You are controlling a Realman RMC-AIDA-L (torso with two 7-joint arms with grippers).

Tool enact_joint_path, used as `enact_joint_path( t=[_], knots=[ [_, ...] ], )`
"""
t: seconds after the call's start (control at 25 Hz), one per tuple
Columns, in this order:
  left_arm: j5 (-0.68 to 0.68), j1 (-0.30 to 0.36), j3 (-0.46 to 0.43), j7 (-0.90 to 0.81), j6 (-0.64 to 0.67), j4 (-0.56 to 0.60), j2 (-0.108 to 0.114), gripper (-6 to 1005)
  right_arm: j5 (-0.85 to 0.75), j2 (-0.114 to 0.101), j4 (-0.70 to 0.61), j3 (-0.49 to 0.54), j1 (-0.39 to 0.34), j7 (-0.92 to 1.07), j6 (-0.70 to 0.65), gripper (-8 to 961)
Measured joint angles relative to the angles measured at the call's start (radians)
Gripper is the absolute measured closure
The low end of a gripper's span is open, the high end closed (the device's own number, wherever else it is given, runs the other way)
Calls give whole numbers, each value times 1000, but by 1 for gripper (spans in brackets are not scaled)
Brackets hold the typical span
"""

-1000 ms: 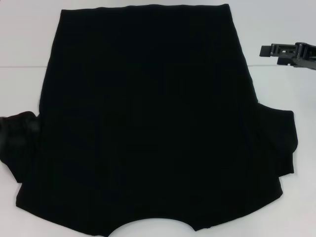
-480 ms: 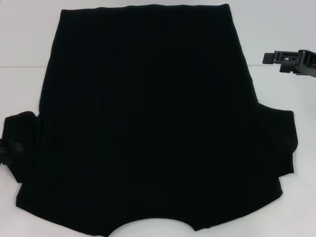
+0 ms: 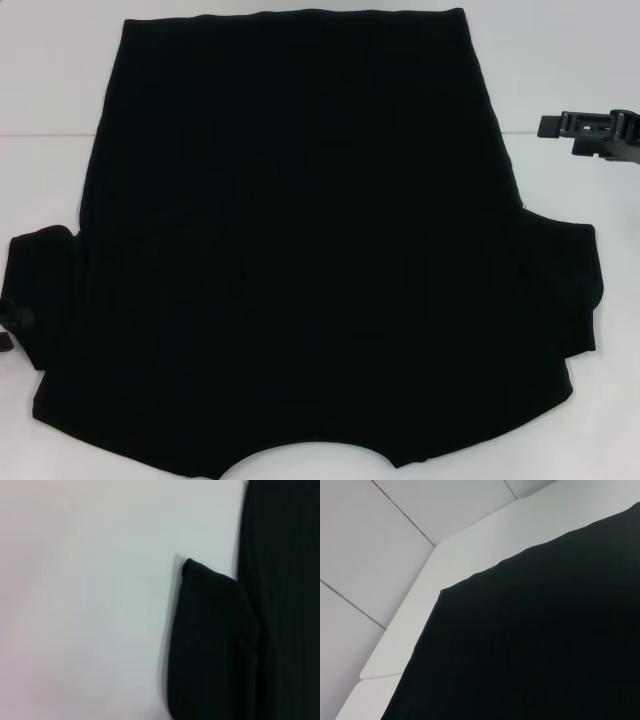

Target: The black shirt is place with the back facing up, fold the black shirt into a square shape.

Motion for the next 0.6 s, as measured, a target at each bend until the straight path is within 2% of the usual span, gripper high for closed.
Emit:
enact_joint_path(
  t=[0.36,0.6],
  knots=[
    [1,-17,10,4,-51,-67,0,534,0,0,0,0,-4,0,0,87],
    [-6,-29,10,27,-79,-72,-2,549,0,0,2,1,-6,0,0,87]
  ],
)
